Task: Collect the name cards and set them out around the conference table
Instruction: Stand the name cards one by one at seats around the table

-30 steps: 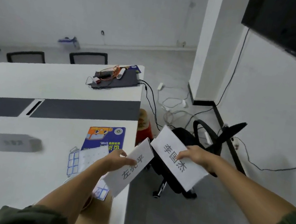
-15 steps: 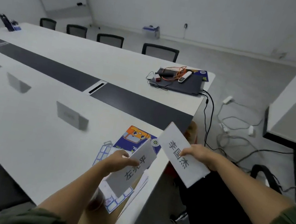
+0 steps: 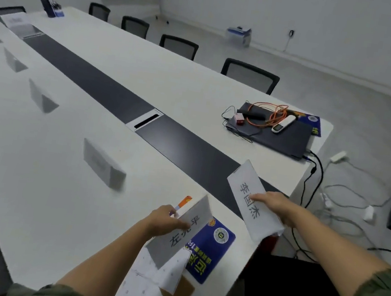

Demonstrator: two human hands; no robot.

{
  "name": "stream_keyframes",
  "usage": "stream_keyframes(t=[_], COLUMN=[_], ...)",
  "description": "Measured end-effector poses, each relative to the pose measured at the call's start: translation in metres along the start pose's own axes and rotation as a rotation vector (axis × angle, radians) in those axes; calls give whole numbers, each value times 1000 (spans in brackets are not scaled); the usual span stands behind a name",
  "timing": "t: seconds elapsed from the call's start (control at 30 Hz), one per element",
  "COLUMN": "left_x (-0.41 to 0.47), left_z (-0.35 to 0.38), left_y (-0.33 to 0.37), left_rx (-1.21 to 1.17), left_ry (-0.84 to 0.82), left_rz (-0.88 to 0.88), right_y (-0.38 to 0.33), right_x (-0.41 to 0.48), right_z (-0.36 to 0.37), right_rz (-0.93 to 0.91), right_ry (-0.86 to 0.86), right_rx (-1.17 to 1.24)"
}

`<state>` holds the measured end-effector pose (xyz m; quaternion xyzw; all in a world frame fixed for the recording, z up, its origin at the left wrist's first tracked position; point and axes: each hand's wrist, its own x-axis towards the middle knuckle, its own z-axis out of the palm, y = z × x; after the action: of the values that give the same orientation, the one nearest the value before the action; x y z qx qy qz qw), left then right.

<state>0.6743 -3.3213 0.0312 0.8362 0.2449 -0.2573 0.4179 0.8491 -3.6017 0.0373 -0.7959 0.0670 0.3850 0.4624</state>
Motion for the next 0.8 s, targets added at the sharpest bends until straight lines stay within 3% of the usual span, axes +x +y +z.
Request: stream_keyframes(t=[0.37,0.8], left_x=[123,235], left_z=[-38,-46], left_y=[11,36], left_rx=[-59,-48], left_ry=[63,11], left_rz=[-163,-179], right_y=[-118,-203], right_x=[201,365], right_z=[3,15], right_rz=[25,-5], right_ry=[-58,-68], right_rx=[-107,-368])
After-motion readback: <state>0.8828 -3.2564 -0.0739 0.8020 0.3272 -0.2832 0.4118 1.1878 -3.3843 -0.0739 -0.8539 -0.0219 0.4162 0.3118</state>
